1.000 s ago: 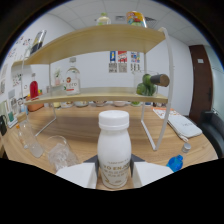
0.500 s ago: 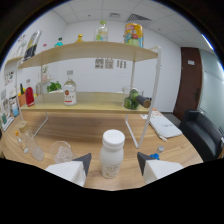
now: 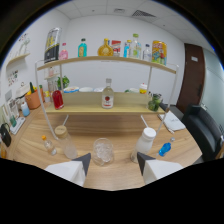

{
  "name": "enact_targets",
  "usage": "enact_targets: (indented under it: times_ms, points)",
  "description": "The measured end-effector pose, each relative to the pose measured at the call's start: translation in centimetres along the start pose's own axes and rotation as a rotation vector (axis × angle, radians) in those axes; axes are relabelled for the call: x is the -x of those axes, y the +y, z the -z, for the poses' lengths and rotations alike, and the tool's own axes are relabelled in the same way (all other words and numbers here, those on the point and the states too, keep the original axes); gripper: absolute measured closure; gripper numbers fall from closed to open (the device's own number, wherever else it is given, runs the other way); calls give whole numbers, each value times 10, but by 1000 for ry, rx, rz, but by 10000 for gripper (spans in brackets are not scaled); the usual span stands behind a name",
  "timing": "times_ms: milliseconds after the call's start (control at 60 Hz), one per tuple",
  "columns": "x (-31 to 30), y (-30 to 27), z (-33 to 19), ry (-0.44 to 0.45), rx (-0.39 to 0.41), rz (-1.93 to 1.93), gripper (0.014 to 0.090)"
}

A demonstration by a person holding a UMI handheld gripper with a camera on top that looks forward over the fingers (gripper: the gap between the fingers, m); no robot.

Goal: Make me a cup of Mount Fuji.

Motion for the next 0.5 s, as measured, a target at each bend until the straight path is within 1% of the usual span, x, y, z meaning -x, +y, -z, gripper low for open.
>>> enact_targets:
  times_ms: [383, 500]
  points:
    - [21, 11, 9, -9, 43, 11, 186]
    - [21, 9, 8, -5, 34, 27, 186]
